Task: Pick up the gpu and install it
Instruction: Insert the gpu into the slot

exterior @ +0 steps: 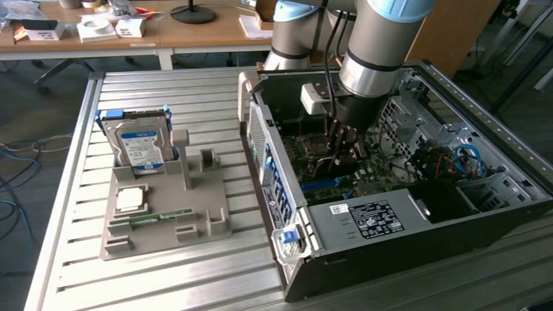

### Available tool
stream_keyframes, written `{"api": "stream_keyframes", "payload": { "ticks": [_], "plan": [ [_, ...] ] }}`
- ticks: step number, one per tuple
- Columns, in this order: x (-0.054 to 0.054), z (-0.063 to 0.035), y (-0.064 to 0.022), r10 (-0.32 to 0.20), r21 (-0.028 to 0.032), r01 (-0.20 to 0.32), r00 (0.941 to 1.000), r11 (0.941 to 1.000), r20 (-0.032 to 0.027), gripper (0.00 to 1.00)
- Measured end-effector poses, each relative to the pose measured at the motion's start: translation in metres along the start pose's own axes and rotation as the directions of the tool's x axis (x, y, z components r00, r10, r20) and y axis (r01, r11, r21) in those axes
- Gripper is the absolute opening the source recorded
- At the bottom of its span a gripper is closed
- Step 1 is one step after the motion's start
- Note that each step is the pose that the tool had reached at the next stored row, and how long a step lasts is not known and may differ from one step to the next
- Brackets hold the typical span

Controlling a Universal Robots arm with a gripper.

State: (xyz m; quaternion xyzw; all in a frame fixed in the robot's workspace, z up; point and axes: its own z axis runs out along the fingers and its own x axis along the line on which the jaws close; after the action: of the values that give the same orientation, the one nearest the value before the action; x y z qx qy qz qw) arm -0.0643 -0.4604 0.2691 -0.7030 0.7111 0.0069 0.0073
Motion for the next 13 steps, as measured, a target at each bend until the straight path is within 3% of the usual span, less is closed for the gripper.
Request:
{"api": "stream_keyframes", "payload": {
  "ticks": [13],
  "plan": [
    [0.0000,0.0000,-0.0007,-0.003,0.0002,0.003,1.0000,1.0000,0.0000,0.26]
  ]
}}
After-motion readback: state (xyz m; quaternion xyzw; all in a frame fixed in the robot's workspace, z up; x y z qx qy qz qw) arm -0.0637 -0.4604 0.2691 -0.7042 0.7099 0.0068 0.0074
